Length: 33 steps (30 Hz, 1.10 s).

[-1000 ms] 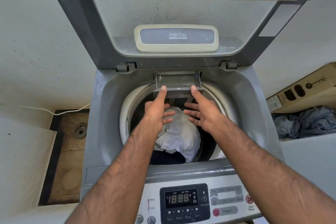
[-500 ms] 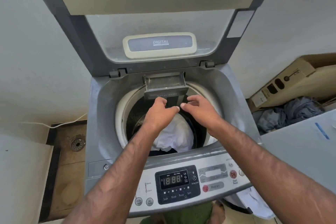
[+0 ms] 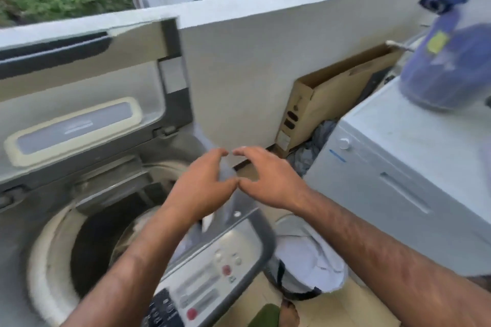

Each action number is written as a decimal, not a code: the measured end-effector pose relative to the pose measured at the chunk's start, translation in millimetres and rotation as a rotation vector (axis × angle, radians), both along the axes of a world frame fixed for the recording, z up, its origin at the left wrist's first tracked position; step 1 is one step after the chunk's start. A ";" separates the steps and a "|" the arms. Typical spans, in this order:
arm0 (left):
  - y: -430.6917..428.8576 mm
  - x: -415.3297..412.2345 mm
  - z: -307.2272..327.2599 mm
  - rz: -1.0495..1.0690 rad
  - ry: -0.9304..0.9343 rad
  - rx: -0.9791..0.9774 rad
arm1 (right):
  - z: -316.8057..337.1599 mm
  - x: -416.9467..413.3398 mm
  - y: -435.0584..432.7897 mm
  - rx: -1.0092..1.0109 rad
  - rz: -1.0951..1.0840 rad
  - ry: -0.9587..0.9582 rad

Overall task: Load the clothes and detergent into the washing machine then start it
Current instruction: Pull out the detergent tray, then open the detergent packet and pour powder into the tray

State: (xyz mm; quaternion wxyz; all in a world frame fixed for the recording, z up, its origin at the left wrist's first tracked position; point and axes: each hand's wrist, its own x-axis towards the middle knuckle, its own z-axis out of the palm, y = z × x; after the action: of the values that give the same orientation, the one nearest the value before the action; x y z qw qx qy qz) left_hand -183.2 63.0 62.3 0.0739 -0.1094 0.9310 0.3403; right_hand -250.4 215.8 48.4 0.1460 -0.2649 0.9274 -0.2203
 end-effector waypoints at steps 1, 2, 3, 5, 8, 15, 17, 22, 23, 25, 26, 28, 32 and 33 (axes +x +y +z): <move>19.4 -12.7 4.4 -0.034 0.012 -0.007 | 3.9 -7.4 19.5 -0.001 -0.018 0.018; 35.8 -22.1 9.3 -0.061 0.021 -0.017 | 6.7 -13.4 35.2 -0.001 -0.032 0.031; 58.5 -34.8 15.1 -0.094 0.034 -0.024 | 9.6 -22.0 57.0 -0.004 -0.055 0.052; 105.1 -60.2 22.4 -0.150 0.038 -0.031 | 12.3 -39.3 104.5 -0.017 -0.116 0.082; 173.1 -94.6 27.0 -0.229 0.048 -0.031 | 16.4 -59.4 178.2 -0.045 -0.222 0.071; 343.2 -156.3 30.7 -0.525 0.017 -0.034 | 23.5 -80.9 357.2 -0.078 -0.485 0.015; 384.1 -167.7 30.5 -0.602 0.000 -0.028 | 26.1 -82.5 399.5 -0.075 -0.555 0.018; 487.1 -196.0 26.5 -0.792 0.023 -0.051 | 37.8 -82.1 491.8 -0.111 -0.752 0.063; 506.3 -200.9 25.6 -0.829 0.025 -0.055 | 39.9 -82.5 508.3 -0.121 -0.789 0.066; 540.8 -210.0 22.8 -0.891 0.014 -0.053 | 40.6 -85.1 538.3 -0.137 -0.854 0.079; 556.3 -214.4 21.4 -0.913 0.007 -0.049 | 38.6 -87.7 552.7 -0.144 -0.882 0.091; 581.2 -222.2 18.1 -0.941 -0.003 -0.046 | 31.1 -94.9 579.3 -0.141 -0.938 0.118; 618.1 -240.8 4.4 -0.975 -0.020 -0.070 | 11.7 -114.7 628.5 -0.051 -1.080 0.132; 625.7 -247.1 0.1 -0.983 -0.019 -0.082 | 7.0 -120.9 638.6 -0.017 -1.118 0.134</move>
State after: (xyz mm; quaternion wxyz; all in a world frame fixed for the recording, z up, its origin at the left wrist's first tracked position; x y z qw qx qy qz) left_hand -430.3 688.6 62.5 0.2297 0.3369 0.8844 0.2271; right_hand -371.4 854.4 55.4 -0.0544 0.2522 0.9321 -0.2544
